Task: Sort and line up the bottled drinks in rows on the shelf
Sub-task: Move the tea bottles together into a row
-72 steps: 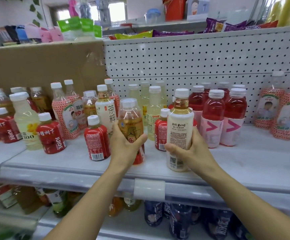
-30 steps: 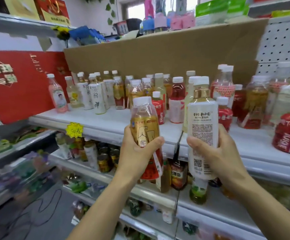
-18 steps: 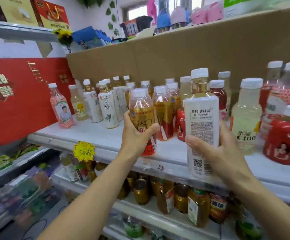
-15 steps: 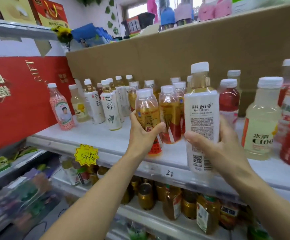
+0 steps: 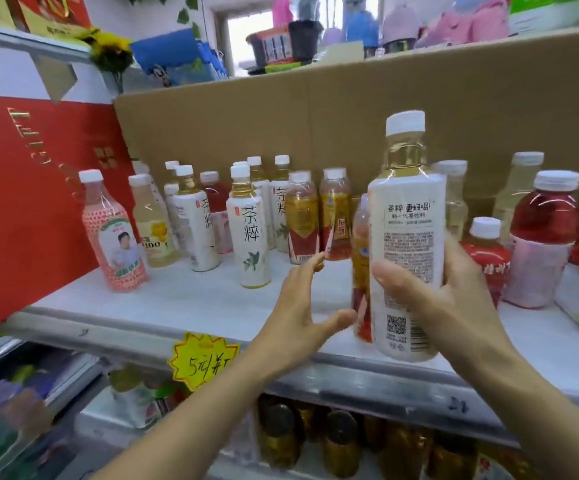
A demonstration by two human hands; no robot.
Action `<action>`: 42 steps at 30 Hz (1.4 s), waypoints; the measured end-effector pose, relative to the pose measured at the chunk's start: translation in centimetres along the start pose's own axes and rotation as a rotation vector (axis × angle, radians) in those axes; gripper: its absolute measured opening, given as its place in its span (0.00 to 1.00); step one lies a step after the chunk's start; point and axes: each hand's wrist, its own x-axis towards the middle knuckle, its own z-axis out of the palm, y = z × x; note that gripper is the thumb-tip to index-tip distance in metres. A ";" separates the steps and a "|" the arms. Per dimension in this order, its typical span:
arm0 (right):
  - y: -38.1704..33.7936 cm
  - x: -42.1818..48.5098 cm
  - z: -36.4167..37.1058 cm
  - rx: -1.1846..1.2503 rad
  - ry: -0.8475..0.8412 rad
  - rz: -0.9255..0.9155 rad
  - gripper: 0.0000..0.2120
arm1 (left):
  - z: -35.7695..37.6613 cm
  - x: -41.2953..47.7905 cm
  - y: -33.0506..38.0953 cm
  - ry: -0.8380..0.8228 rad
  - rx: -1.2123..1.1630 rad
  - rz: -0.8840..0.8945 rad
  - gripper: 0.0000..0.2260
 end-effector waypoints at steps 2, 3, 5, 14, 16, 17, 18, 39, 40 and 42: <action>-0.7 0.2 3.0 0.021 0.021 -0.019 0.32 | -3.1 0.0 -2.1 0.068 0.011 0.017 0.36; -1.0 0.4 4.6 0.031 0.032 -0.024 0.31 | -4.7 0.2 -3.2 0.099 0.009 0.016 0.35; -1.2 0.8 7.8 0.032 0.051 -0.023 0.26 | -7.7 0.7 -5.3 0.139 0.004 -0.020 0.34; 1.3 3.8 16.5 -0.024 0.166 0.147 0.24 | -14.9 4.1 -12.6 0.215 -0.040 -0.191 0.43; 2.6 5.0 17.6 -0.016 0.170 0.199 0.23 | -15.8 5.8 -13.9 0.268 -0.115 -0.260 0.46; 3.4 5.5 18.1 -0.008 0.174 0.223 0.23 | -16.2 6.8 -14.5 0.291 -0.149 -0.296 0.48; 4.1 5.9 18.4 -0.007 0.175 0.248 0.24 | -16.4 7.5 -15.0 0.308 -0.180 -0.322 0.50; 5.4 9.4 18.7 -0.349 0.005 0.230 0.41 | -13.4 9.1 -12.5 0.151 -0.252 -0.220 0.66; 4.7 9.0 18.3 -0.424 0.027 0.168 0.43 | -13.3 8.7 -11.9 0.203 -0.214 -0.155 0.64; 2.4 8.3 17.0 -0.615 0.080 -0.026 0.42 | -13.2 7.9 -10.2 0.349 -0.134 0.093 0.55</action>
